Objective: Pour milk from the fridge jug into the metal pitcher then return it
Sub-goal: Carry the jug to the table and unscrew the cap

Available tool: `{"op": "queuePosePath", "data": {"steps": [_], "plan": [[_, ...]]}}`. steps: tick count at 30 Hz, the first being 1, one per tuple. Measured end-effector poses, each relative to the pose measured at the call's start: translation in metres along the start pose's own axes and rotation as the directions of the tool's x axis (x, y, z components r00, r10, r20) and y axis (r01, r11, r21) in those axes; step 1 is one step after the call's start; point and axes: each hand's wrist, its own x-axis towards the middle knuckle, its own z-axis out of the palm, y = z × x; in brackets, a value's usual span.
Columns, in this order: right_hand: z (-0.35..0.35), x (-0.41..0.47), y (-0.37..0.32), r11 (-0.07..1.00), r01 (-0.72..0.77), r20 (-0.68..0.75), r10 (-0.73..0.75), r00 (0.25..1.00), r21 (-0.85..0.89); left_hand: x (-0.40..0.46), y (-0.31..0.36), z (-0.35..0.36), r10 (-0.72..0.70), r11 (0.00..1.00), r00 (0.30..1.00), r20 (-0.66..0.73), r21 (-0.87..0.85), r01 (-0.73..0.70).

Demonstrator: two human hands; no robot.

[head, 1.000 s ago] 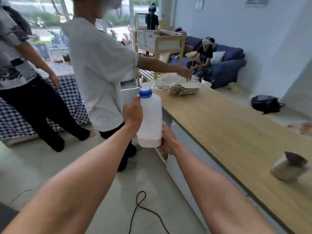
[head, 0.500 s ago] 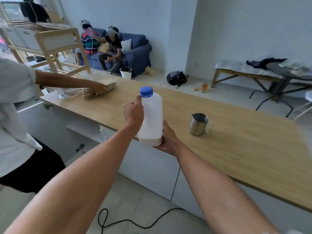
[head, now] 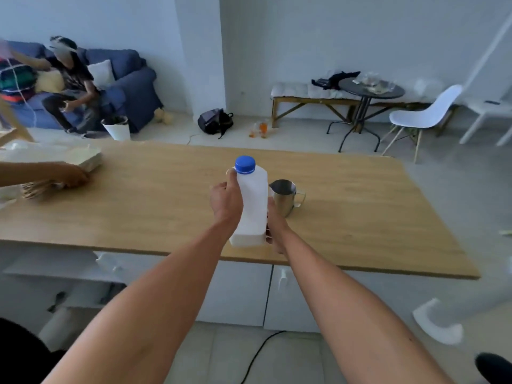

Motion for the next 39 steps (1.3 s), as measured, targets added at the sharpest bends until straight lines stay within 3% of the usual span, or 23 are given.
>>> {"op": "queuePosePath", "data": {"steps": [8, 23, 25, 27, 30, 32, 34, 36, 39], "plan": [[0.009, 0.038, 0.006, 0.999, -0.001, -0.092, 0.004, 0.996, 0.032, 0.029, -0.033, 0.01, -0.01, 0.999, 0.995, 0.096, 0.048, 0.005], [0.005, 0.072, 0.01, 0.999, -0.014, -0.107, 0.017, 0.994, 0.034, 0.057, -0.049, 0.024, -0.019, 0.999, 0.994, 0.103, 0.036, 0.015], [0.006, 0.062, 0.002, 0.999, 0.038, -0.194, -0.042, 0.98, -0.022, 0.057, -0.049, 0.023, -0.036, 0.999, 0.994, 0.104, 0.017, 0.034], [0.009, 0.049, -0.011, 0.971, 0.204, -0.346, -0.236, 0.908, -0.124, 0.057, -0.049, 0.02, -0.055, 0.998, 0.992, 0.116, -0.009, 0.057], [0.01, 0.028, -0.04, 0.801, 0.332, -0.486, -0.576, 0.658, -0.499, 0.055, -0.052, 0.018, -0.081, 0.995, 0.987, 0.139, -0.038, 0.087], [0.014, 0.019, -0.063, 0.614, 0.33, -0.384, -0.743, 0.548, -0.716, 0.054, -0.054, 0.017, -0.068, 0.995, 0.987, 0.146, -0.057, 0.077], [0.02, 0.015, -0.082, 0.392, 0.297, -0.202, -0.836, 0.51, -0.871, 0.054, -0.057, 0.018, -0.049, 0.997, 0.987, 0.152, -0.057, 0.058], [0.027, 0.014, -0.095, 0.218, 0.217, -0.076, -0.85, 0.522, -0.952, 0.055, -0.059, 0.019, -0.043, 0.997, 0.988, 0.151, -0.049, 0.051], [0.033, 0.016, -0.102, 0.116, 0.069, -0.053, -0.803, 0.594, -0.991, 0.058, -0.061, 0.02, -0.051, 0.998, 0.99, 0.131, -0.04, 0.056]]}}
